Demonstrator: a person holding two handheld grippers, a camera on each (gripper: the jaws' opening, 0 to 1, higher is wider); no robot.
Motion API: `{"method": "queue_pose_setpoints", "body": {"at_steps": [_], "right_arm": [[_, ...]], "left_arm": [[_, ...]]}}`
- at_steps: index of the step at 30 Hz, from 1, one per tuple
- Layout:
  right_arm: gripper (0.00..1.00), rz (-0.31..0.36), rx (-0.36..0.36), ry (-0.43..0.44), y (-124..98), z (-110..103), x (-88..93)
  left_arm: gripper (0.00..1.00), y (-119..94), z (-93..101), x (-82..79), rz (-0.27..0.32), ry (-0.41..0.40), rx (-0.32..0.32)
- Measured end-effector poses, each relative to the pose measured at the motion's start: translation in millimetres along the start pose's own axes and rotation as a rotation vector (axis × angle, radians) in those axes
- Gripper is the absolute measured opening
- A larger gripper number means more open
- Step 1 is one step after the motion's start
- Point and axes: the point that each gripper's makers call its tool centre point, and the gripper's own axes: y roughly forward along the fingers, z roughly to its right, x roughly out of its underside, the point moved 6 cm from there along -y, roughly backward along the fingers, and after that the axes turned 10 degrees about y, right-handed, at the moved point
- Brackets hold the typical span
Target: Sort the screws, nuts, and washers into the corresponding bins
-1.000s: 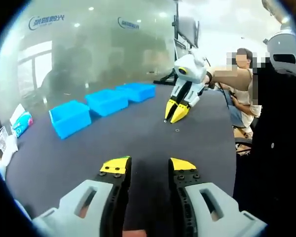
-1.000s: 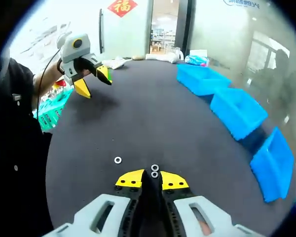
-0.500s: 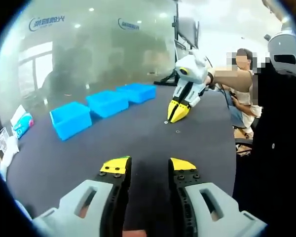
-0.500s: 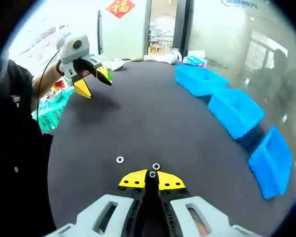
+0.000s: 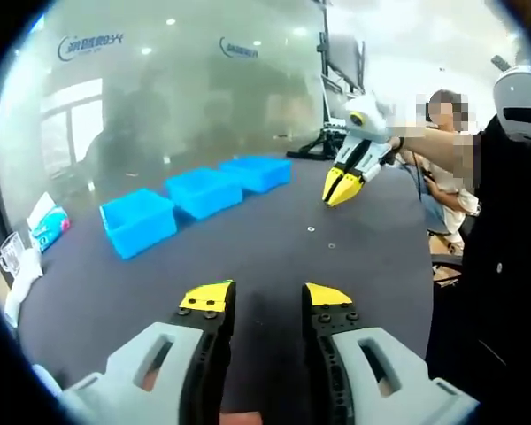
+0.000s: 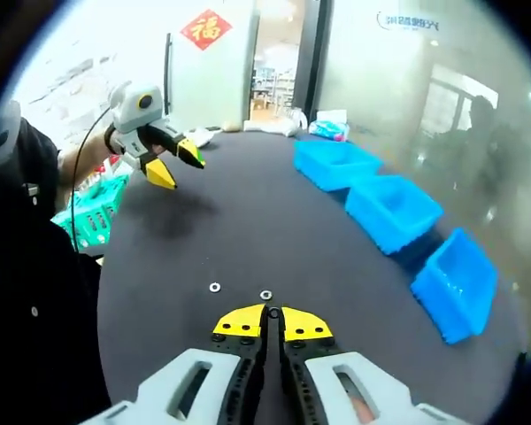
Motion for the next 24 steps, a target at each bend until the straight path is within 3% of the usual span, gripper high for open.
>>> {"method": "queue_pose_setpoints", "body": {"at_steps": [12, 18, 24], "right_arm": [[0.03, 0.055, 0.069, -0.007, -4.4, 42.9, -40.3], [0.03, 0.075, 0.121, -0.006, 12.7, 75.7, -72.5], [0.03, 0.106, 0.146, 0.018, 42.8, 93.3, -100.5]], "left_arm": [[0.29, -1.2, -14.3, 0.7, -0.011, -0.014, -0.091], [0.32, -5.5, -17.8, 4.3, -0.013, -0.027, -0.115], [0.32, -11.8, -19.8, 8.0, -0.02, -0.023, -0.131]]}}
